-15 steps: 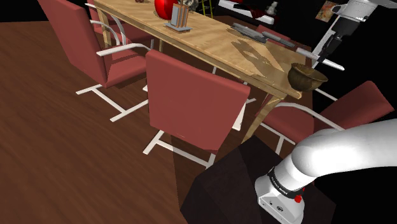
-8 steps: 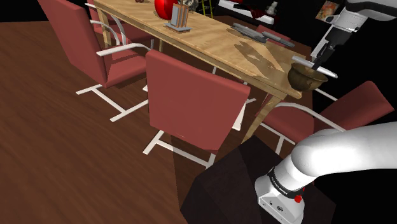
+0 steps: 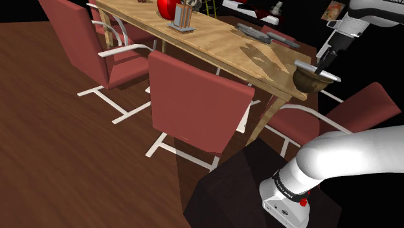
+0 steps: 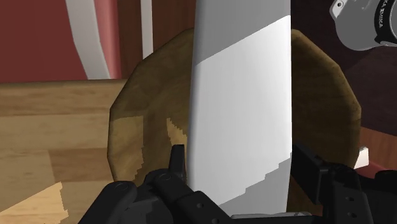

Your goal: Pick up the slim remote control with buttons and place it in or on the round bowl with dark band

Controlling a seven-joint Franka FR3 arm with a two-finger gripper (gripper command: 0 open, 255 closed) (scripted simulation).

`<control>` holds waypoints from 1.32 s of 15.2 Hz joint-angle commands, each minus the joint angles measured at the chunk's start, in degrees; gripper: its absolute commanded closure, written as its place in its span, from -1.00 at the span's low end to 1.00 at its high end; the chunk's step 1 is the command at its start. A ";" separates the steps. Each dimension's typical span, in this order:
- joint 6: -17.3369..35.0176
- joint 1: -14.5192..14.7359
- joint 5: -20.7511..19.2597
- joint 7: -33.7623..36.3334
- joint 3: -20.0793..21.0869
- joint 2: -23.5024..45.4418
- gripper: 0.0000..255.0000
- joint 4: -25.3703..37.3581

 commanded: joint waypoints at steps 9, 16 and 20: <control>-1.81 0.18 0.32 -0.25 0.10 0.72 -1.00 2.09; -6.80 0.86 1.33 -1.06 0.46 2.70 -1.00 8.97; -6.80 0.86 1.33 -1.06 0.46 2.71 -1.00 8.97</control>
